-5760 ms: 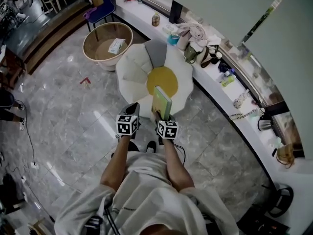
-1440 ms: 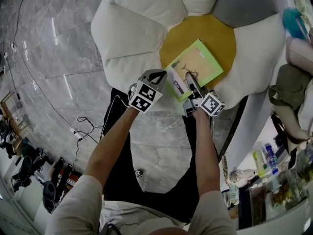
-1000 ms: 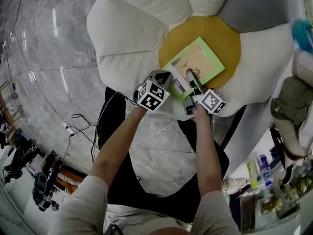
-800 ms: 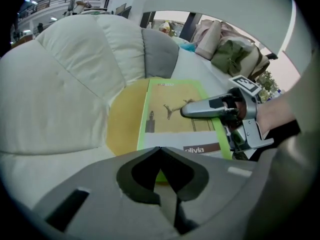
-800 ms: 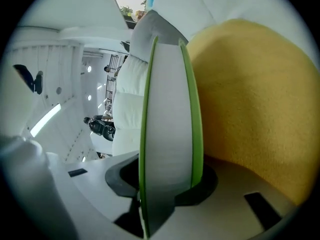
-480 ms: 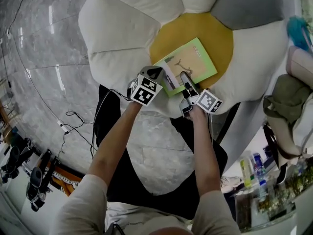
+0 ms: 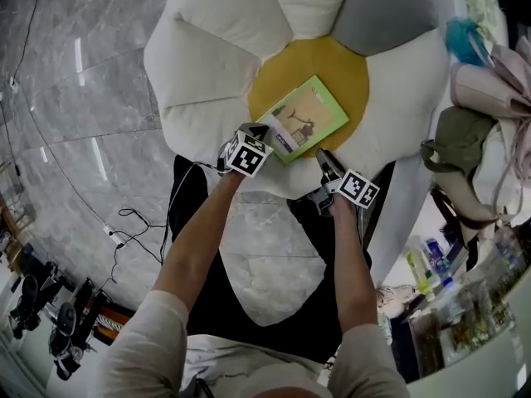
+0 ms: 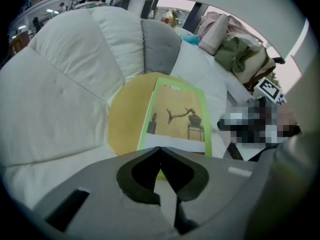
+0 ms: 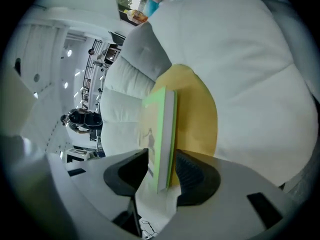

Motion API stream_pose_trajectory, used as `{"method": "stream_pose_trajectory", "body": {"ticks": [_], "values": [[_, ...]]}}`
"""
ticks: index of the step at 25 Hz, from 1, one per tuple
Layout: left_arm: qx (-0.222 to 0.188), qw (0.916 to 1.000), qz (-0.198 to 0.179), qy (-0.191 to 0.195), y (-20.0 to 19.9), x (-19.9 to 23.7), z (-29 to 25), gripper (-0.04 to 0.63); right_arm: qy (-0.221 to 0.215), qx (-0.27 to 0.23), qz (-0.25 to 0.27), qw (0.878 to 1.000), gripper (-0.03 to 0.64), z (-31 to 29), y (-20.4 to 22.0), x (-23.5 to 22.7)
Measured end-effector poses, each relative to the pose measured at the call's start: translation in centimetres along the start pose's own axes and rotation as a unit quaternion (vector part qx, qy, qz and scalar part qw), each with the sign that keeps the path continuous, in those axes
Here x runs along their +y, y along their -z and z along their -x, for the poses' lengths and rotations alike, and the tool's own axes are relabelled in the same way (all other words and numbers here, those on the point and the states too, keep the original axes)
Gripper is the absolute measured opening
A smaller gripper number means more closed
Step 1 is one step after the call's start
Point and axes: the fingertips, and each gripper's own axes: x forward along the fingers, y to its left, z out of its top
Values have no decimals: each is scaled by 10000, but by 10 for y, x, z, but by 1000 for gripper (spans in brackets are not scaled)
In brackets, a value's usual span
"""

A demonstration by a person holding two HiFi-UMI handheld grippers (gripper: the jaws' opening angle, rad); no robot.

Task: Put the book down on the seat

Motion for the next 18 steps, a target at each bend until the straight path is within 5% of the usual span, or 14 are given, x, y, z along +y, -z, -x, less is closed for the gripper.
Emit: {"method": "stream_pose_trajectory", "body": {"ticks": [9, 18], "values": [[-436, 9981, -360, 234, -22, -6, 101, 8, 129, -26, 208, 9997, 166, 26, 26, 89], [-849, 9901, -994, 511, -53, 1, 226, 8, 629, -326, 981, 9926, 166, 66, 58, 197]]}}
